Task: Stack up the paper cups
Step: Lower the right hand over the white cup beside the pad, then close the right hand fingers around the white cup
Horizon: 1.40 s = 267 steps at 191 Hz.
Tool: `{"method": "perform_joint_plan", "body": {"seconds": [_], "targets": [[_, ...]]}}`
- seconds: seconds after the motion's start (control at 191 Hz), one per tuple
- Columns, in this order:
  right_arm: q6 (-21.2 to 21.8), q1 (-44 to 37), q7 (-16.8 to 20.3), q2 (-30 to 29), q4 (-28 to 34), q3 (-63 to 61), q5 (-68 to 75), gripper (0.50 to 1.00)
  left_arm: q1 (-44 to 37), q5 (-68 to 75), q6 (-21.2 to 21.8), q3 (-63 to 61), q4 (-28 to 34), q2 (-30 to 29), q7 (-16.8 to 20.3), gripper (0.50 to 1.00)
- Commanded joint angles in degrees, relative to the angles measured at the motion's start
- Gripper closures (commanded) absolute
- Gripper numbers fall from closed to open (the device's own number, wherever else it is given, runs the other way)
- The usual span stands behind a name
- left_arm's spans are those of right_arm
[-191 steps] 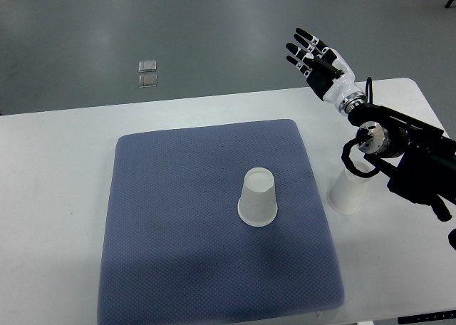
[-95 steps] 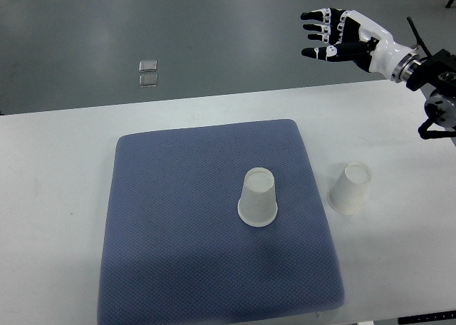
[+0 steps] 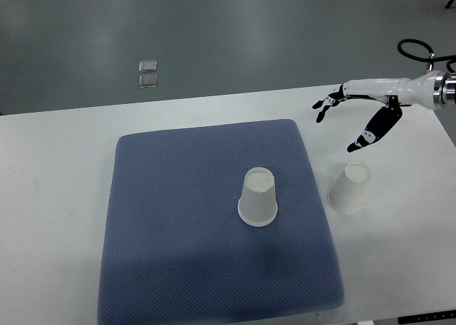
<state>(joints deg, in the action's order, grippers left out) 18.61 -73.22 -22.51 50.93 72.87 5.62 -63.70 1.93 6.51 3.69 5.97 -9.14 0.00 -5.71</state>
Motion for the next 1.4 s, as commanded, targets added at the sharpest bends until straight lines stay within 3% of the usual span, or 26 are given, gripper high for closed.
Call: {"method": "perform_joint_plan", "body": {"seconds": [0.0, 0.136, 0.425, 0.73, 1.396], "targets": [[-0.3, -0.3, 0.2, 0.0, 0.6, 0.5, -8.6, 0.583, 0.0, 0.0, 0.0, 0.0, 0.0, 0.0, 0.0, 0.5], [-0.8, -0.3, 1.9, -0.6, 0.7, 0.7, -14.3, 0.583, 0.0, 0.0, 0.0, 0.0, 0.0, 0.0, 0.0, 0.5], [-0.9, 0.2, 2.0, -1.8, 0.7, 5.1, -19.1, 0.583, 0.0, 0.1, 0.0, 0.0, 0.0, 0.0, 0.0, 0.5], [-4.1, 2.4, 2.0, -2.9, 0.6, 5.3, -19.6, 0.585, 0.0, 0.0, 0.0, 0.0, 0.0, 0.0, 0.0, 0.5], [-16.7, 10.9, 2.0, -6.8, -4.2, 4.9, -19.5, 0.587, 0.0, 0.0, 0.0, 0.0, 0.0, 0.0, 0.0, 0.5]]}}
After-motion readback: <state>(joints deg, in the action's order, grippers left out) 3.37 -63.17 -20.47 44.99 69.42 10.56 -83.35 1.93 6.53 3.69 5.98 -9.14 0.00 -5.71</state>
